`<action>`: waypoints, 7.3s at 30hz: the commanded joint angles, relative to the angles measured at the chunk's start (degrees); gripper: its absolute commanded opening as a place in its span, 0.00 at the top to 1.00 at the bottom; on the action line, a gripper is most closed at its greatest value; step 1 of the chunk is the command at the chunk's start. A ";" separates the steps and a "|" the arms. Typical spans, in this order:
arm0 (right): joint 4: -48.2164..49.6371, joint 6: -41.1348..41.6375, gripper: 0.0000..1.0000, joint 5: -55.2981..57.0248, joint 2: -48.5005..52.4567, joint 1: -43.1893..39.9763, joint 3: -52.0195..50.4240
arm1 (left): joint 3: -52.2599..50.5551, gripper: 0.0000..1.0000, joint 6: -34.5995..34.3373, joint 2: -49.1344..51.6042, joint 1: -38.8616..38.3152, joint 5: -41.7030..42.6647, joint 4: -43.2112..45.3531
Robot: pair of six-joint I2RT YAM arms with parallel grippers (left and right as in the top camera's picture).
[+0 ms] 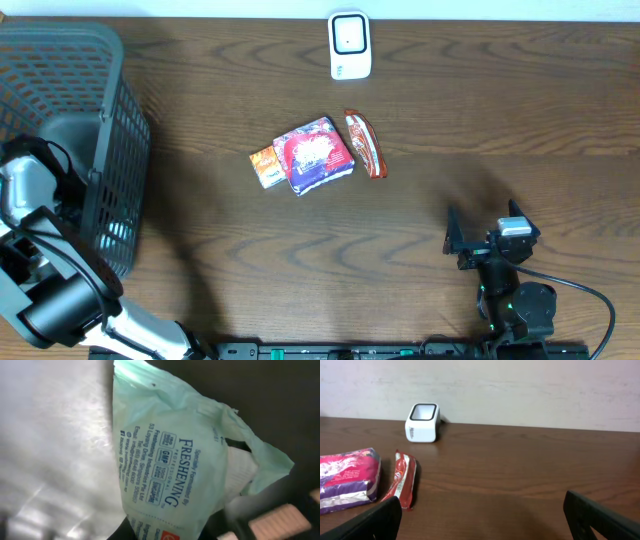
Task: Scan the item barcode
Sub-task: 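Reach the left gripper into the basket and grasp the mint-green packet, then carry the green packet to the scanner and hold it under it, then release the green packet beside the red bar and retract left arm, then raise the right arm and reach toward the red bar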
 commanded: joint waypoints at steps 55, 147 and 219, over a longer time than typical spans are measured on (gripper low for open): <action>-0.22 0.37 0.01 -0.37 -0.20 -0.13 -0.09 | 29.46 0.92 -34.84 12.61 -68.39 -3.96 11.15; -0.22 0.37 0.01 -0.37 -0.20 -0.13 -0.09 | 20.28 0.02 -10.34 -41.35 -43.52 5.46 -28.04; -39.87 4.52 0.01 -35.28 93.79 4.07 80.52 | 20.28 0.02 -10.34 -41.35 -43.52 5.46 -28.04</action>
